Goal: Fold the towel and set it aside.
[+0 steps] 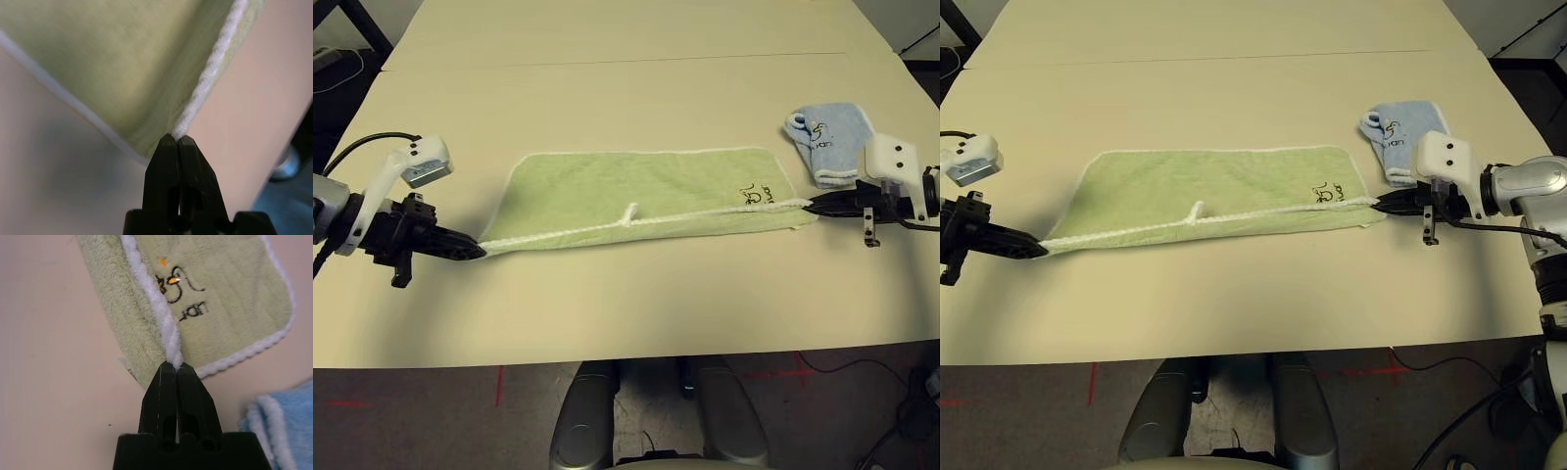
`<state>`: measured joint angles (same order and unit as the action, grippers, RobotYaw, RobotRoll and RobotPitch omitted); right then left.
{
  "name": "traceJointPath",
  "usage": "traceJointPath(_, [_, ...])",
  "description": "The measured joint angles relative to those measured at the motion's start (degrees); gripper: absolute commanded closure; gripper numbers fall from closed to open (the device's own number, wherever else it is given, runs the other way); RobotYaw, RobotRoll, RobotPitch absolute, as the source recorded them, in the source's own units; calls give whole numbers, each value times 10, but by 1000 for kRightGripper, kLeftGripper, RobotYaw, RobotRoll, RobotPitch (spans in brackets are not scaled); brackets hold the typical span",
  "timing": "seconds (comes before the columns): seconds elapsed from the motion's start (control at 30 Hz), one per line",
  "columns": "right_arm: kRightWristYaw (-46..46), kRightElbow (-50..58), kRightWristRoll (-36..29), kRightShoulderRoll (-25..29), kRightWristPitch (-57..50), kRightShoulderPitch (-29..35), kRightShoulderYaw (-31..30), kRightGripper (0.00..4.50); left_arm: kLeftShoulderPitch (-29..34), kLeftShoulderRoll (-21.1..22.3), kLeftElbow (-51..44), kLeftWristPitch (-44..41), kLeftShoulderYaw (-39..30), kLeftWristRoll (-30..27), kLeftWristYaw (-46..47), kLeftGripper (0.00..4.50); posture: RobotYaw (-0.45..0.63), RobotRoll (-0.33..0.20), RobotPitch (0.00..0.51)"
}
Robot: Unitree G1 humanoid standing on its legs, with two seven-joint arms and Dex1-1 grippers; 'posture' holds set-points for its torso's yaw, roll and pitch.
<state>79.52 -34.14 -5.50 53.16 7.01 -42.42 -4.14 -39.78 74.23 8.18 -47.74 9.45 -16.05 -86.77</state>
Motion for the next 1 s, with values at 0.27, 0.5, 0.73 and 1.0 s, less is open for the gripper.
traceJointPath(0.27, [-9, -43, 18, -12, 11, -37, -1, 4500, -94, -43, 88, 45, 45, 52, -8, 4478, 90, 0, 255])
traceJointPath(0.5, [-17, -87, 36, -18, 33, -68, -1, 4500, -173, -104, 188, 104, 71, 113, 0, 4478, 81, 0, 253])
traceJointPath(0.73, [-51, -88, 46, -27, 34, -69, -1, 4500, -231, -156, 270, 149, 77, 163, 23, 4478, 72, 0, 253])
traceJointPath(1.0, [-88, -90, 59, -27, 34, -72, -1, 4500, -285, -199, 344, 189, 79, 205, 39, 4478, 65, 0, 255])
